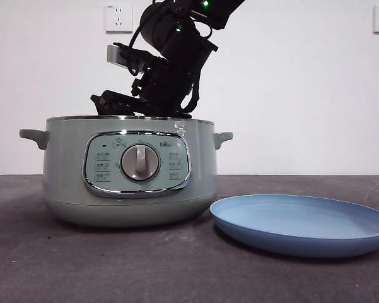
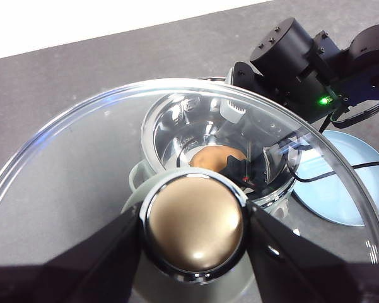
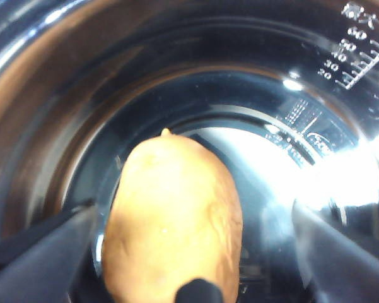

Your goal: Take the potato out from the steamer,put the potato on the plate,close the lid

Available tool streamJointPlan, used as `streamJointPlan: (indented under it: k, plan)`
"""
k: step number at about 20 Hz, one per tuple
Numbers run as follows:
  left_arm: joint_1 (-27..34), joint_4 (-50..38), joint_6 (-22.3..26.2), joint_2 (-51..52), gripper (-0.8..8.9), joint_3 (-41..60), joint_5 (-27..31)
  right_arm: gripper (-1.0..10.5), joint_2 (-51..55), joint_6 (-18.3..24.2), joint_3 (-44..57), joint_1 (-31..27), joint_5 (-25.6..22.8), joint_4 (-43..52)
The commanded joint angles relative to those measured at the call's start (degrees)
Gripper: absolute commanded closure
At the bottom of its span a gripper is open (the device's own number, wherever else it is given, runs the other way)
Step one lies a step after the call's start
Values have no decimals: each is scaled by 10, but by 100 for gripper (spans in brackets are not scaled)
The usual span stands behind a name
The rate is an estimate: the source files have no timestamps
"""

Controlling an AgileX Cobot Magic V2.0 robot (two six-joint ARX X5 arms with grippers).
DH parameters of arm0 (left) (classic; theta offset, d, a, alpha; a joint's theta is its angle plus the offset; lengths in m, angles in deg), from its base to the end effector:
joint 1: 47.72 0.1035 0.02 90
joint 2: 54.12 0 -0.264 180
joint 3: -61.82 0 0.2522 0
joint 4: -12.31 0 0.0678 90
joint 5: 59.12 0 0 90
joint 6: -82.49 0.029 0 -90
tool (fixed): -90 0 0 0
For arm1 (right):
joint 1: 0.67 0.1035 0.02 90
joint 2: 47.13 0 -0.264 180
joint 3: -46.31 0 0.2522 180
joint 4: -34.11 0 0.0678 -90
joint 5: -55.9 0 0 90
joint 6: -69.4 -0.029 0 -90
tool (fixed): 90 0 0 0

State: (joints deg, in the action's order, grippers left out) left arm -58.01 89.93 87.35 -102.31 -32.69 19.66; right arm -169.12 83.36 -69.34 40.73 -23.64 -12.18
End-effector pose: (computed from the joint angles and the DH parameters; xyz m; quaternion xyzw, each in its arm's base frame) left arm 0.0978 -0.0235 0.4327 0.0379 0.2619 -0.1910 0.9453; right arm 0.3483 0.3141 0.2230 -0.2153 0.3764 0.4410 0.7858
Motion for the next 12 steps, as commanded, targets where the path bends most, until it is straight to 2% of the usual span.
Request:
streamJointPlan:
  k: [1,2,7,12]
  plan:
    - [2,-23,-4,7,822,-4,-4,891,-12,-4,-1,3,2,1]
    - [2,-23,-3,7,822,-4,-4,960,-12,-5,-1,3,11,0]
    - [2,-25,-3,7,822,-4,-9,958,8,-15,-2,2,11,-3]
    - [2,-33,-2,7,822,-4,-10,958,115,-33,-2,2,-6,-40]
